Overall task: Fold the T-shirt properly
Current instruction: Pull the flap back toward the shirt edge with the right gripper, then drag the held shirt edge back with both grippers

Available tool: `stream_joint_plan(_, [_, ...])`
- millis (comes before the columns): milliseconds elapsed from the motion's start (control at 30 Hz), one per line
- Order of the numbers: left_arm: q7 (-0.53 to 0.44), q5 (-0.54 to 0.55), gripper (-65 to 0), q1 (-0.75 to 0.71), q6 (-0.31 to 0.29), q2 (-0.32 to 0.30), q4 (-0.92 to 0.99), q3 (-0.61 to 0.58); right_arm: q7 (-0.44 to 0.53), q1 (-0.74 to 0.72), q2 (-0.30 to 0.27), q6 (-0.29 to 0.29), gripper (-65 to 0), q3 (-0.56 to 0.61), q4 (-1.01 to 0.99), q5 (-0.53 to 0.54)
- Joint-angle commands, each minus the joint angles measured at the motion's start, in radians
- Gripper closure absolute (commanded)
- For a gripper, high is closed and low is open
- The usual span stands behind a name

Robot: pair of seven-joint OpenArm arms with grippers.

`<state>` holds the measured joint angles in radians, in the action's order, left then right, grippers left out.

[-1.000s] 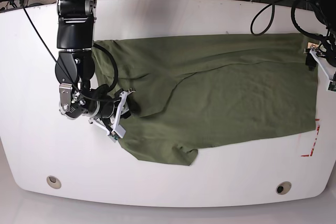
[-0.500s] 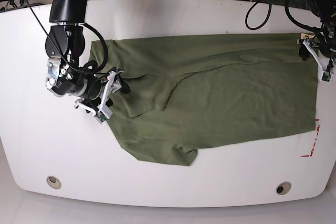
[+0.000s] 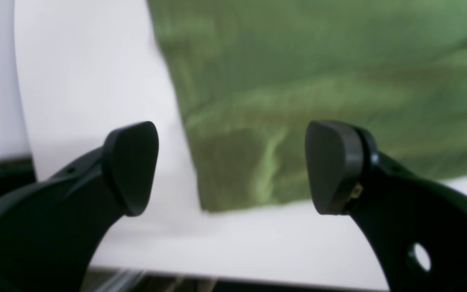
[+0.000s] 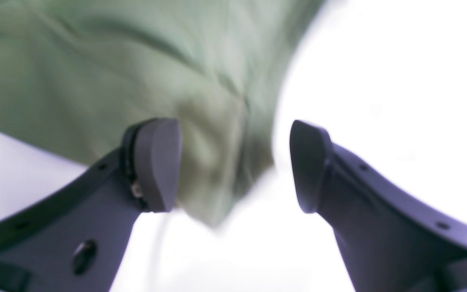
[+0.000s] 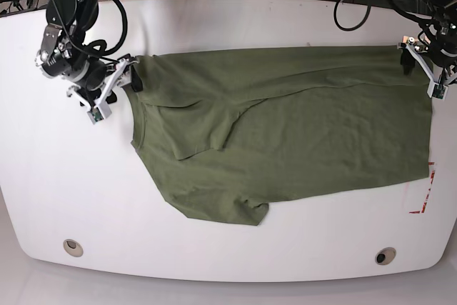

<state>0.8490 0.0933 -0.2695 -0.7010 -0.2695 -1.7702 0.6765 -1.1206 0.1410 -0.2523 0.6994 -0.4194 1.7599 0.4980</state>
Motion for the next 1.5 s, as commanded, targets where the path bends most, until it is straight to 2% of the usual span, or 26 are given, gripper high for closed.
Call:
stream_joint_plan(0, [-0.026,0.015,-53.5,0.011,0.003,-0.020,-0.018,0.009,0.012,0.019,-0.003,-0.001,-40.1,-0.017,0.015,-0.005])
stream_joint_plan(133, [-0.027,0.015,-53.5,0.013,0.003,-0.021,-0.020,0.009,0.052,0.039,0.017,-0.001,-40.1,-0.017,0.013,-0.005])
stream_joint_plan(300, [-0.027,0.015,-53.5,-0.003,0.003,-0.020,-0.018,0.027,0.058,0.058,0.032,-0.001,-40.1,-0.014,0.004,-0.005])
stream_joint_plan(667, [-0.027,0.020,-53.6,-0.007,0.003,-0.020,0.003,0.047,0.058,0.038,0.032,-0.001,-39.8,-0.009,-0.093,-0.005])
stream_joint_plan(700, [-0.027,0.020,-53.6,-0.006,0.003,-0.020,0.014,0.053,0.058,0.038,0.032,-0.001,-38.7,-0.009,-0.093,-0.005])
stream_joint_plan(833, [-0.033,0.020,-53.8,-0.004,0.003,-0.017,0.065,0.091,0.058,0.039,0.034,-0.001,-26.8,-0.009,-0.093,-0.005])
stream_joint_plan(900, [-0.035,0.020,-53.8,-0.004,0.003,-0.017,0.105,0.117,0.058,0.041,0.034,-0.001,-16.3,-0.009,-0.094,-0.005])
stream_joint_plan(1033, [-0.035,0.021,-53.8,-0.003,0.003,-0.017,0.149,0.144,0.058,0.039,0.034,-0.001,-4.6,-0.009,-0.094,-0.005])
stream_joint_plan(1300, [-0.053,0.023,-53.6,0.011,0.003,-0.017,0.223,0.137,0.058,0.039,0.034,-0.001,-4.0,-0.009,-0.094,-0.005])
stream_joint_plan(1400, [-0.073,0.023,-53.3,0.017,0.003,-0.020,0.257,0.101,0.058,0.039,0.034,-0.001,-4.0,-0.009,-0.094,-0.005])
stream_joint_plan(1467, [-0.075,0.023,-50.3,0.017,0.003,-0.020,0.261,0.090,0.058,0.039,0.034,-0.001,-4.0,-0.009,-0.094,-0.005])
